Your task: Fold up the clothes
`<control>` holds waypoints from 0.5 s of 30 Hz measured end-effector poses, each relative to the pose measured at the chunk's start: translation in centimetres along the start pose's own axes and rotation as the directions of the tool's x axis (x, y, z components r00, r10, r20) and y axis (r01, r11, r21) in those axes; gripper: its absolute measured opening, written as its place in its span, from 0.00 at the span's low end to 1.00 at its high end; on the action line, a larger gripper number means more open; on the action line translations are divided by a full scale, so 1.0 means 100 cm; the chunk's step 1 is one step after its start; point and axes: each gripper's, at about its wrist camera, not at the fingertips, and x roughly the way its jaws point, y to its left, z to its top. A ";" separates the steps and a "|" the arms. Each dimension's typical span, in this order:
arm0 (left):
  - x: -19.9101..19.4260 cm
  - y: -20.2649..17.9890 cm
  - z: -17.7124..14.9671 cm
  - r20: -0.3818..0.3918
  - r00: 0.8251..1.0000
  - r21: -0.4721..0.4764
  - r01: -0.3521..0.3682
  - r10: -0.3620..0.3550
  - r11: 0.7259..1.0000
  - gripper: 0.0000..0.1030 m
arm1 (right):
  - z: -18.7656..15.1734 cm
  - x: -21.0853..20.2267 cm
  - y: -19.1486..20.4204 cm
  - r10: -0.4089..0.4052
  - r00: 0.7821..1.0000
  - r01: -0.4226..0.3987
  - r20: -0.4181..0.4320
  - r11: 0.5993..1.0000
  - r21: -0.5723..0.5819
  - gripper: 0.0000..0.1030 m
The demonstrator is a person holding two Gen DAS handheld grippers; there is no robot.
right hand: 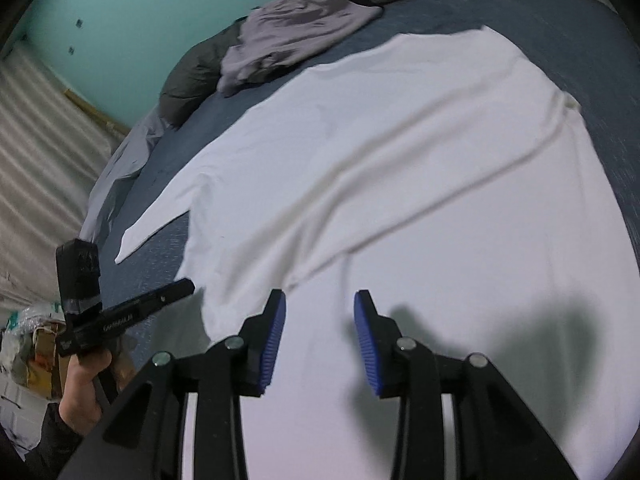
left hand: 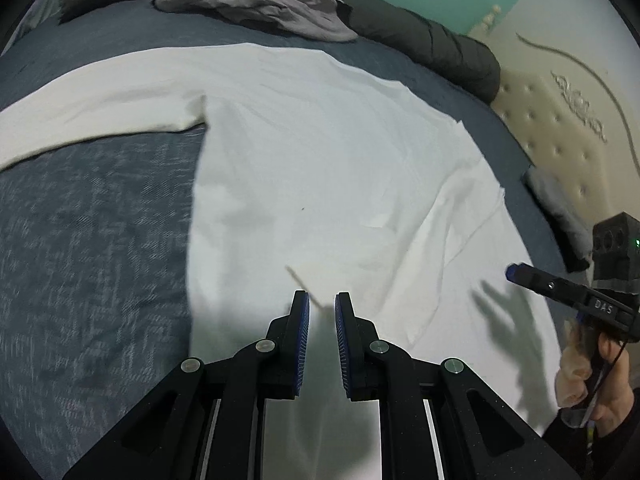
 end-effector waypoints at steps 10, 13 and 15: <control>0.034 0.004 0.016 -0.053 0.998 -0.021 -0.040 0.039 0.999 0.28 | 0.001 -0.015 -0.009 0.024 1.000 -0.024 0.015 1.000 -0.013 0.34; 0.037 0.005 0.015 -0.057 0.997 -0.019 -0.044 0.043 0.999 0.28 | 0.001 -0.017 -0.012 0.024 1.000 -0.024 0.019 1.000 -0.001 0.34; 0.035 0.003 0.014 -0.052 0.998 -0.011 -0.047 0.046 0.999 0.28 | 0.001 -0.018 -0.014 0.024 0.999 -0.025 0.023 1.000 0.008 0.34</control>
